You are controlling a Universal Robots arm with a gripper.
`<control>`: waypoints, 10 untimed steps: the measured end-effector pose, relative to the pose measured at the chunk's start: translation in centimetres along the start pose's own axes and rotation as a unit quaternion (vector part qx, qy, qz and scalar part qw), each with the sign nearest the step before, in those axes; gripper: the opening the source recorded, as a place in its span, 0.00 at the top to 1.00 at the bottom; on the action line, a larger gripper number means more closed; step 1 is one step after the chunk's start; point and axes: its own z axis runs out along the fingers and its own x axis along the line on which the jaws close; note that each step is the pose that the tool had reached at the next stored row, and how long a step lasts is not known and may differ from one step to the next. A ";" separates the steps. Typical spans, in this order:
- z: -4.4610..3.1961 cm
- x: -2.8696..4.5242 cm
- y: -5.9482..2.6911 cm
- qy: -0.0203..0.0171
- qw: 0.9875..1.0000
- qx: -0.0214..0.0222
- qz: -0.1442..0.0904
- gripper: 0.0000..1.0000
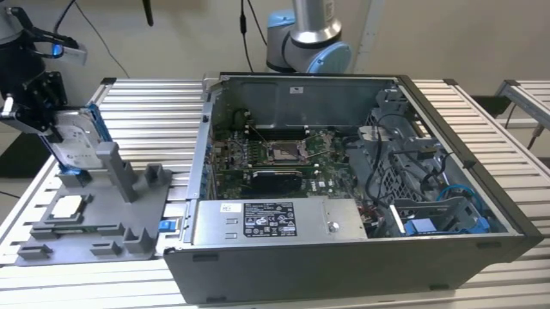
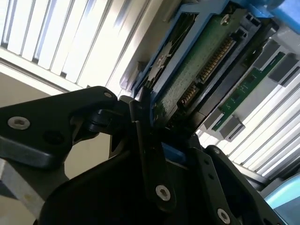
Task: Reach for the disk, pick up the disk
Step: 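Pick up the disk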
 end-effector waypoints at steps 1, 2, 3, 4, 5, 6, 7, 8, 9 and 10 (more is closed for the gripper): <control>-0.18 0.00 0.00 0.000 1.000 0.000 0.000 1.00; -0.36 -0.01 0.00 0.000 1.000 0.000 0.000 1.00; -0.51 -0.01 0.00 0.000 1.000 0.000 0.000 1.00; -0.64 -0.01 0.00 0.000 1.000 0.000 0.000 1.00; -0.76 -0.01 0.00 0.000 1.000 0.000 0.000 1.00; -0.87 -0.01 -0.01 0.000 1.000 0.000 0.000 1.00; -0.93 -0.01 -0.01 0.000 1.000 0.000 0.000 1.00; -1.01 -0.01 -0.01 0.000 1.000 0.000 0.000 1.00; -1.09 -0.01 0.00 0.000 1.000 0.000 0.000 1.00; -1.14 -0.01 -0.01 0.000 1.000 0.000 0.000 1.00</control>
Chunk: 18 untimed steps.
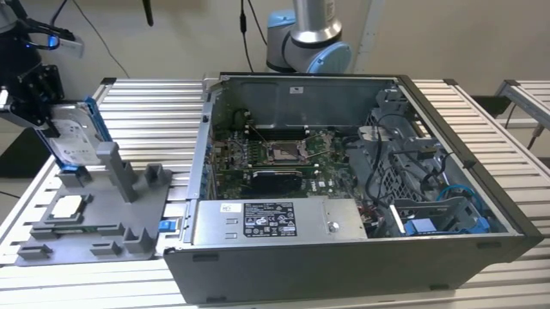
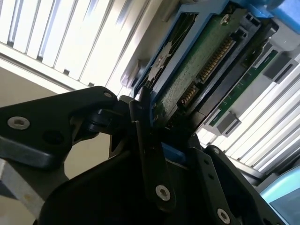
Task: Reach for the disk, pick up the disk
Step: 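Pick up the disk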
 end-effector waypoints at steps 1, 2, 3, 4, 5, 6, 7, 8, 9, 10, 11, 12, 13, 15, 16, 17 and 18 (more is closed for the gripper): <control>-0.07 0.00 0.00 0.000 1.000 0.000 0.000 1.00; -0.17 0.00 0.00 0.000 1.000 0.000 0.000 1.00; -0.35 -0.01 -0.01 0.000 1.000 0.000 0.000 1.00; -0.52 -0.02 -0.01 0.000 1.000 0.000 0.000 1.00; -0.62 -0.02 0.00 0.000 1.000 0.000 0.000 1.00; -0.72 -0.03 -0.01 0.000 1.000 0.000 0.000 1.00; -0.86 -0.03 -0.01 0.000 1.000 0.000 0.000 1.00; -1.01 -0.03 -0.01 0.000 1.000 0.000 0.000 1.00; -1.16 -0.03 0.00 0.000 1.000 0.000 0.000 1.00; -1.25 -0.03 0.00 0.000 1.000 0.000 0.000 1.00; -1.33 -0.03 0.00 0.000 1.000 0.001 0.000 1.00; -1.43 -0.04 0.00 0.000 1.000 0.001 0.000 1.00; -1.58 -0.04 0.00 0.000 1.000 0.001 0.000 1.00; -2.01 -0.04 -0.01 0.000 1.000 0.001 0.000 1.00; -2.30 -0.04 -0.01 0.000 1.000 0.001 0.000 1.00; -2.55 -0.05 -0.02 0.000 1.000 0.001 0.000 1.00; -2.73 -0.04 -0.02 0.000 1.000 0.001 0.000 1.00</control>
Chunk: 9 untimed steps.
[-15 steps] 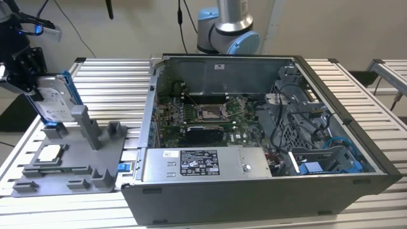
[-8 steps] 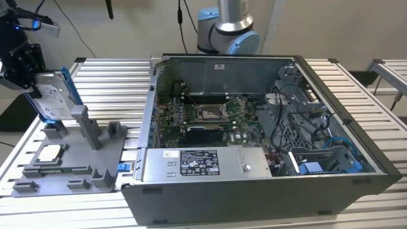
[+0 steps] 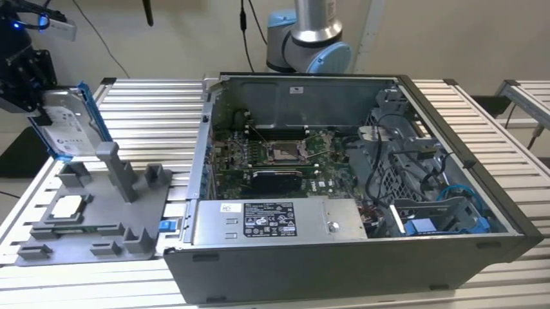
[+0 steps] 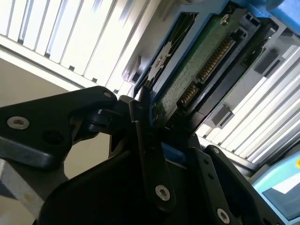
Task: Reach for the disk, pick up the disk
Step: 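Pick up the disk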
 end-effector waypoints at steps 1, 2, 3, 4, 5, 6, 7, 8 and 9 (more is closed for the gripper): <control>-0.16 0.00 0.00 0.000 1.000 0.000 0.000 1.00; -0.29 0.00 0.01 0.000 1.000 0.000 0.000 1.00; -0.41 0.00 0.04 0.000 1.000 0.001 0.000 1.00; -0.55 0.00 0.06 0.000 1.000 0.001 0.000 1.00; -0.69 0.00 0.06 0.000 1.000 0.001 0.000 1.00; -0.85 0.00 0.06 0.000 1.000 0.001 0.000 1.00; -1.02 0.00 0.06 0.000 1.000 0.001 0.000 1.00; -1.21 -0.01 0.06 0.000 1.000 0.002 0.000 1.00; -1.39 -0.01 0.06 0.000 1.000 0.002 0.000 1.00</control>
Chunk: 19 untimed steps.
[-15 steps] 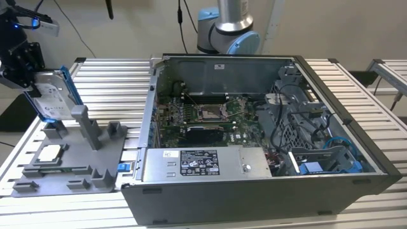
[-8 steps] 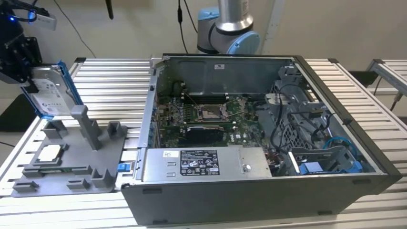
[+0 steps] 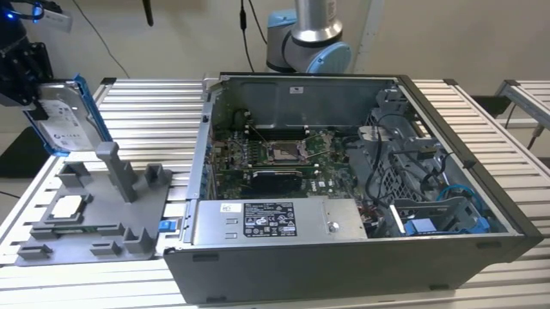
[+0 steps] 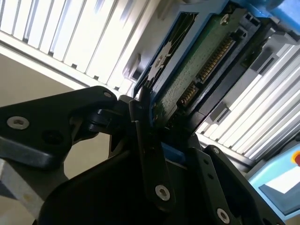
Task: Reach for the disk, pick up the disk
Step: 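Pick up the disk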
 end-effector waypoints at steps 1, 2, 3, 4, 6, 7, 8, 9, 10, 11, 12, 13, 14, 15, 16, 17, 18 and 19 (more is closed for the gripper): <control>-0.19 0.00 -0.01 0.000 1.000 0.000 0.000 1.00; -0.38 0.00 -0.01 0.000 1.000 0.000 0.000 1.00; -0.56 0.00 -0.01 0.000 1.000 0.000 0.000 1.00; -0.76 -0.01 -0.01 0.000 1.000 0.000 0.000 1.00; -1.13 -0.01 -0.02 0.000 1.000 0.000 0.000 1.00; -1.30 -0.01 -0.02 0.000 1.000 0.000 0.000 1.00; -1.46 -0.01 -0.02 0.000 1.000 0.000 0.000 1.00; -1.63 -0.01 -0.03 0.000 1.000 0.000 0.000 1.00; -1.76 -0.01 -0.03 0.000 1.000 0.000 0.000 1.00; -1.90 -0.01 -0.03 0.000 1.000 0.000 0.000 1.00; -2.05 -0.01 -0.03 0.000 1.000 0.000 0.000 1.00; -2.18 -0.01 -0.03 0.000 1.000 0.000 0.000 1.00; -2.30 -0.01 -0.03 0.000 1.000 0.000 0.000 1.00; -2.42 -0.01 -0.03 0.000 1.000 0.000 0.000 1.00; -2.53 -0.02 -0.03 0.000 1.000 0.000 0.000 1.00; -2.65 -0.02 -0.04 0.000 1.000 0.000 0.000 1.00; -2.78 -0.02 -0.04 0.000 1.000 0.000 0.000 1.00; -2.93 -0.02 -0.04 0.000 1.000 0.001 0.000 1.00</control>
